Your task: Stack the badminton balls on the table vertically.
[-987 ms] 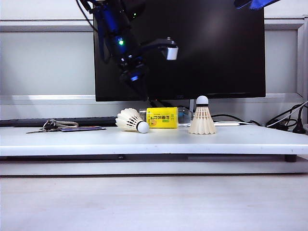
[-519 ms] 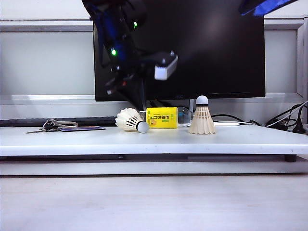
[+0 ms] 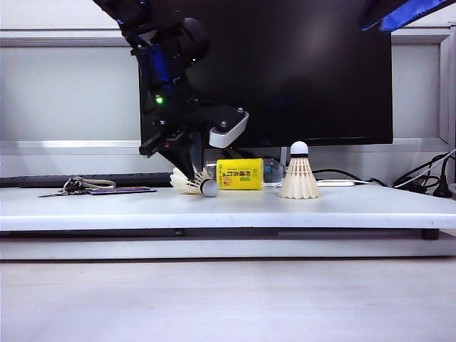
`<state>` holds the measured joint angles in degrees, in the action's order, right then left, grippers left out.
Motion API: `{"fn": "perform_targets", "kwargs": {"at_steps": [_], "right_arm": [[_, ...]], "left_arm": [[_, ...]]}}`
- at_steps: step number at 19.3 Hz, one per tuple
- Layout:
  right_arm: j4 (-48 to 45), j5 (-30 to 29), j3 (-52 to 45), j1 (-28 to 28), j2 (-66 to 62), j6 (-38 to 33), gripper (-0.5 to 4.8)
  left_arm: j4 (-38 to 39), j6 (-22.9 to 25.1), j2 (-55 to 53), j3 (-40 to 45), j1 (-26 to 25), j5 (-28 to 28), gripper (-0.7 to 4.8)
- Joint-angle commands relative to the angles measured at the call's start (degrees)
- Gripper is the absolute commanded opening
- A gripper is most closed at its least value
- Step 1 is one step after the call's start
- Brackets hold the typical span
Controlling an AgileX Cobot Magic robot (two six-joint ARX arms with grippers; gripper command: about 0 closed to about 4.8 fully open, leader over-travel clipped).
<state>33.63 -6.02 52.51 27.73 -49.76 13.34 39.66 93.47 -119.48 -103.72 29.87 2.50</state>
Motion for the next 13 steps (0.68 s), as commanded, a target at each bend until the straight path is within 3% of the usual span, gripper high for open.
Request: {"fn": "perform_targets", "kwargs": {"at_steps": [1,13], "right_arm": [[-0.7,0.0,0.2,0.0,0.1,-0.3,2.28],[-1.3,0.0,0.2,0.0,0.0,-0.9,2.28]], "left_arm": [[-0.1,0.8,0.2,-0.3,-0.1,-2.5,1.3],[-0.5,6.1,-1.9,-0.2,-0.1,-5.6,1.29]]}}
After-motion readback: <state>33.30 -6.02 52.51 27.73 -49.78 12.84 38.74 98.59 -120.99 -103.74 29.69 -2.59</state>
